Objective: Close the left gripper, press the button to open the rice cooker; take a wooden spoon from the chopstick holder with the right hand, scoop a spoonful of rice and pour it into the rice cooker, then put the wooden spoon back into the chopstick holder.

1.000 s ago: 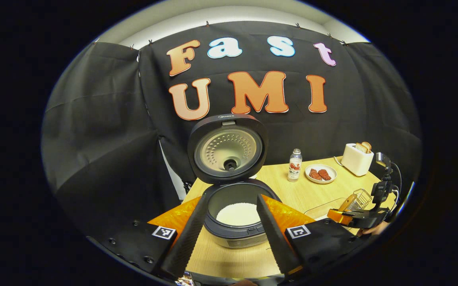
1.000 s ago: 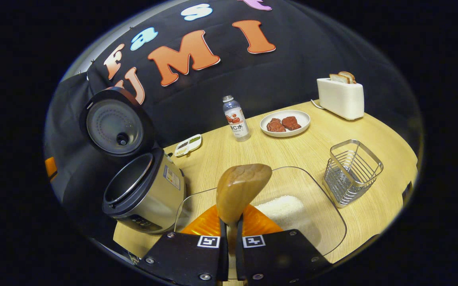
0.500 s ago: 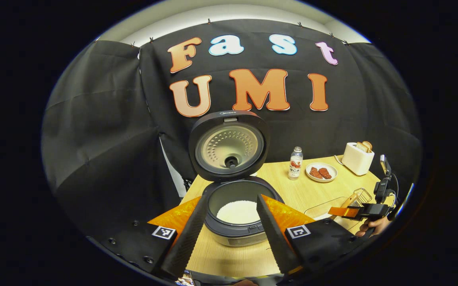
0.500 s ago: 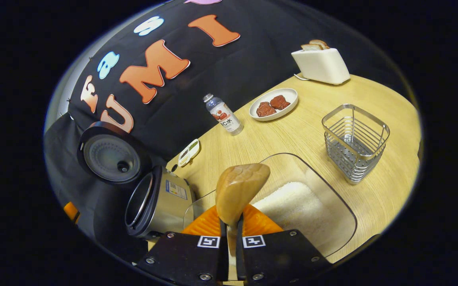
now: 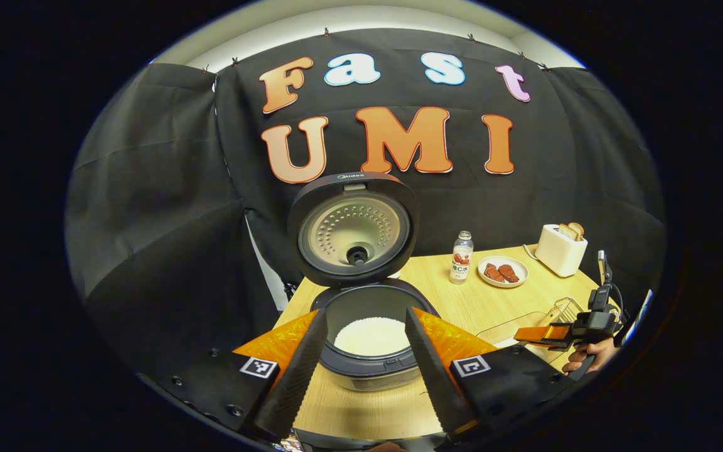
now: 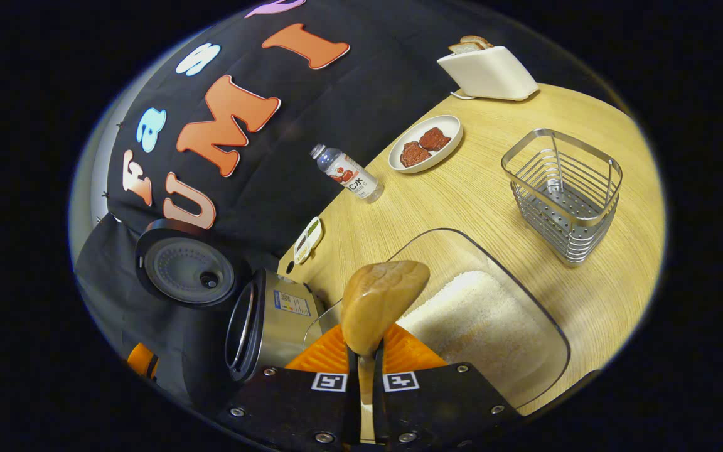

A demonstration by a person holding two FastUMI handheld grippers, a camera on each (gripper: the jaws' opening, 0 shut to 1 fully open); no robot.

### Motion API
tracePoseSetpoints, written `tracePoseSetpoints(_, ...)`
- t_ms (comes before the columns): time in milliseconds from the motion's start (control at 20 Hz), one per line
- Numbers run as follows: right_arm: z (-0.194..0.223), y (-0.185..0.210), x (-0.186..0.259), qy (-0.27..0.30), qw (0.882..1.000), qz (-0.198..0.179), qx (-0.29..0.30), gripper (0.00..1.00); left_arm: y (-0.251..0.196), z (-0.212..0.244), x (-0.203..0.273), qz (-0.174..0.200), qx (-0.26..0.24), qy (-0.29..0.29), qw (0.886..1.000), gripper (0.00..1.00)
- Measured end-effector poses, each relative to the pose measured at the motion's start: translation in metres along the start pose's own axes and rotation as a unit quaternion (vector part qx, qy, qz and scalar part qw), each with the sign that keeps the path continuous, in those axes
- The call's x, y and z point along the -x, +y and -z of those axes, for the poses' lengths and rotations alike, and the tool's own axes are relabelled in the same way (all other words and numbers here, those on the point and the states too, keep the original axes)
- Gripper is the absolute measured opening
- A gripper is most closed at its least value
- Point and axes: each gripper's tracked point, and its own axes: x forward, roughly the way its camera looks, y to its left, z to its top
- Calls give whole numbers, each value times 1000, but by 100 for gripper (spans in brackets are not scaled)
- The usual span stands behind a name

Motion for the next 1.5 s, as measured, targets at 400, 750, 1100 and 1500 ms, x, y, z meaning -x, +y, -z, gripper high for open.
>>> tracePoseSetpoints(400,-49,-17,23,-42,996,-25,-70,7,-9,-10,-3,1,-4,-12,1000,83)
tracePoseSetpoints(750,-79,-11,43,-66,985,-69,-145,7,-8,-17,-1,-3,-1,-29,1000,87)
tracePoseSetpoints(1100,-92,44,49,-68,972,-128,-186,7,26,-29,11,-46,-9,-89,995,87)
tracePoseSetpoints(1500,-94,129,42,-52,967,-181,-174,2,64,-22,38,-78,8,-132,988,89)
